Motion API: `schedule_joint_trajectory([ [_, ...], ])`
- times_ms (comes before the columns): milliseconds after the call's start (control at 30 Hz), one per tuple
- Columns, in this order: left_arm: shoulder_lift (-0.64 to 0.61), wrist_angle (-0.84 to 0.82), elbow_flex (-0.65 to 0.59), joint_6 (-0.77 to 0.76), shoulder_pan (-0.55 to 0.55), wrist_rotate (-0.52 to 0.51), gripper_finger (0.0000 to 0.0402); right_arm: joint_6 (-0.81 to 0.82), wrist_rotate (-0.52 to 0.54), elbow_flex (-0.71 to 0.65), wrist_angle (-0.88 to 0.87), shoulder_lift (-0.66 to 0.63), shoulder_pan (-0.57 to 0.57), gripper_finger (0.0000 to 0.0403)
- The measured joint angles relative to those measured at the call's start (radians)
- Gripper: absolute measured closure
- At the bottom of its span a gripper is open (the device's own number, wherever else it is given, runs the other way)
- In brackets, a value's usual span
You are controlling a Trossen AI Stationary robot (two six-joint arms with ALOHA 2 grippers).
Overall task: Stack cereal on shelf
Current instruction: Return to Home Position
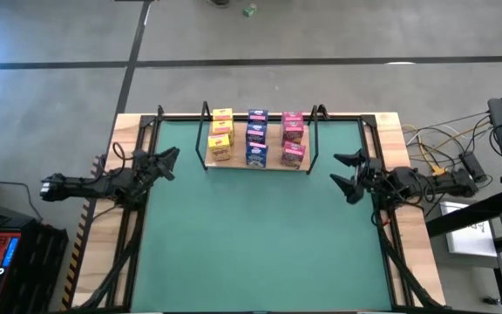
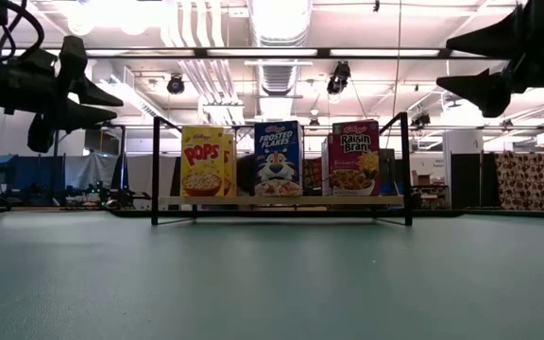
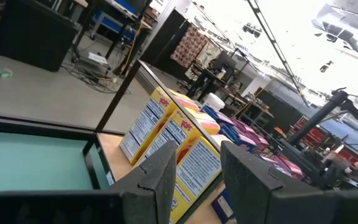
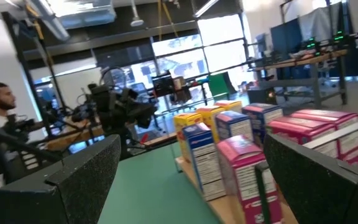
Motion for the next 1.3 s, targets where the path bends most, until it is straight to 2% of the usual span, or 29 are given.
schedule_joint_trajectory([
  [367, 0.000, 0.000, 0.000, 0.000, 0.000, 0.000, 0.0293, 0.000, 0.000, 0.000, 0.000, 0.000, -0.095, 0.0019],
  [1300, 0.008, -0.002, 0.013, -0.001, 0.000, 0.000, 0.0293, 0.000, 0.000, 0.000, 0.000, 0.028, -0.097, 0.0019],
])
